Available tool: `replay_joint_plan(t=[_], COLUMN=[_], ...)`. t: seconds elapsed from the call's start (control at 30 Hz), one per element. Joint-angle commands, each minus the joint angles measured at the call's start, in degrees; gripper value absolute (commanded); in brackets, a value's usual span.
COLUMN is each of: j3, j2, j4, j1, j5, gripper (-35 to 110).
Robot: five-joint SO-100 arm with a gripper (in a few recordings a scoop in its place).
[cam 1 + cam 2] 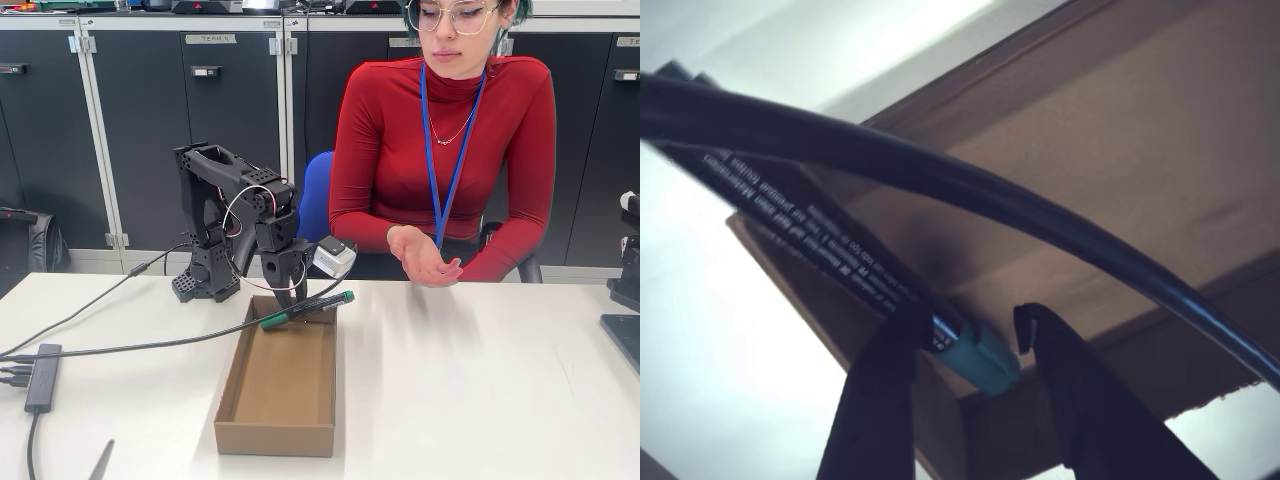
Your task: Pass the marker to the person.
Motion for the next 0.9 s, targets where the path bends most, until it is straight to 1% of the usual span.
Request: replay_joint_plan(t=[0.0,0.37,0.43,0.53,0.87], j3=[-1.9,-4.3,-5.1,-6.2,-3.2], j2=[-0.9,-3.4,-3.4,-2.8,4.1], j4=[-2.3,-4.3,-4.3,-3.9,-3.9], j1=[0.3,0.3,-0.1,-0.9,-6.8], j5=[-0.5,-0.4,0.4,1.4,4.6], gripper=[19,20,15,13,13])
